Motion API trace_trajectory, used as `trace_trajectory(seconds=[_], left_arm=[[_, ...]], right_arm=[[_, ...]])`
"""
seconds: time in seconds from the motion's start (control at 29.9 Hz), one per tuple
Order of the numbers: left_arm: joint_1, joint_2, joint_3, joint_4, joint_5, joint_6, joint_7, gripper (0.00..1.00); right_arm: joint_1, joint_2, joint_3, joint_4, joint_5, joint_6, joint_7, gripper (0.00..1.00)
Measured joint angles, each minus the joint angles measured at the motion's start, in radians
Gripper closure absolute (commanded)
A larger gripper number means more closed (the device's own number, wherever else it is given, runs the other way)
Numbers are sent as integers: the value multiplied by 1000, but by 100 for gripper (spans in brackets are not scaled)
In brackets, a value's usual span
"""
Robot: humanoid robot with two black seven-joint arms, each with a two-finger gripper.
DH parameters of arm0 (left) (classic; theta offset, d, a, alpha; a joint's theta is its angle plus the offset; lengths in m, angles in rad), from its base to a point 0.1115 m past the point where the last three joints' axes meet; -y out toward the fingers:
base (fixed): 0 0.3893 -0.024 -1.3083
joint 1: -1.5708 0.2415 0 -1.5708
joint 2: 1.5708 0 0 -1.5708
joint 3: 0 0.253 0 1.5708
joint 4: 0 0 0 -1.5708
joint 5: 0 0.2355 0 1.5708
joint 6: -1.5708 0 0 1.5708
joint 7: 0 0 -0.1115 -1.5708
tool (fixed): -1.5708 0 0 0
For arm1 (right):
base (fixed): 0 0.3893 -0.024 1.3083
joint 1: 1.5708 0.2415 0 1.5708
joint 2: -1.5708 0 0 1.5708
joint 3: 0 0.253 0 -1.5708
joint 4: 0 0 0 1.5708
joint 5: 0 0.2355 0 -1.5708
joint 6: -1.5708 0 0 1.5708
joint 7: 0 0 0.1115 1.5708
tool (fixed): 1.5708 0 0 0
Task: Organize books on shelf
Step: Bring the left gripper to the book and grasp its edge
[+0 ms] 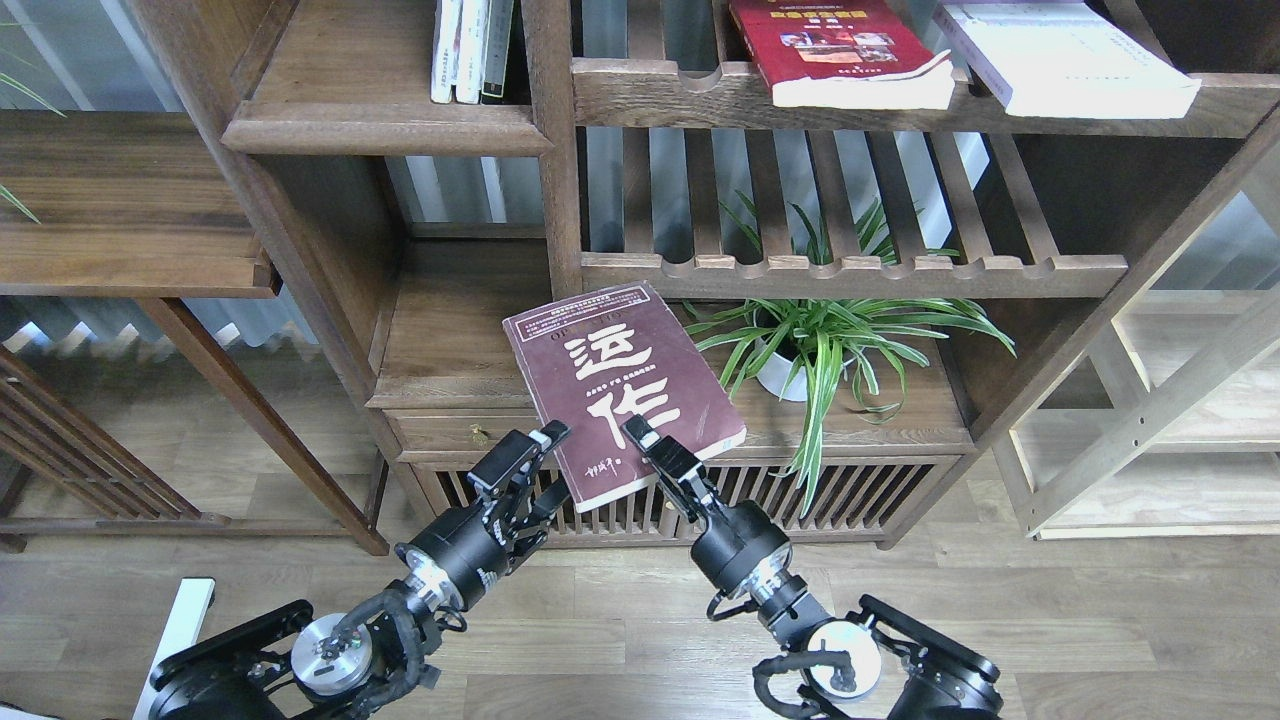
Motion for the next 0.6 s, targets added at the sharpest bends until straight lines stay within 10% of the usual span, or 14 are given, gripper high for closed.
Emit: trace_trajectory(seconds=[0.6], left_arm=[[-38, -21, 0, 2, -1, 0, 109, 7]], right_arm=[[-93, -93, 1, 69, -7, 0, -17, 98]])
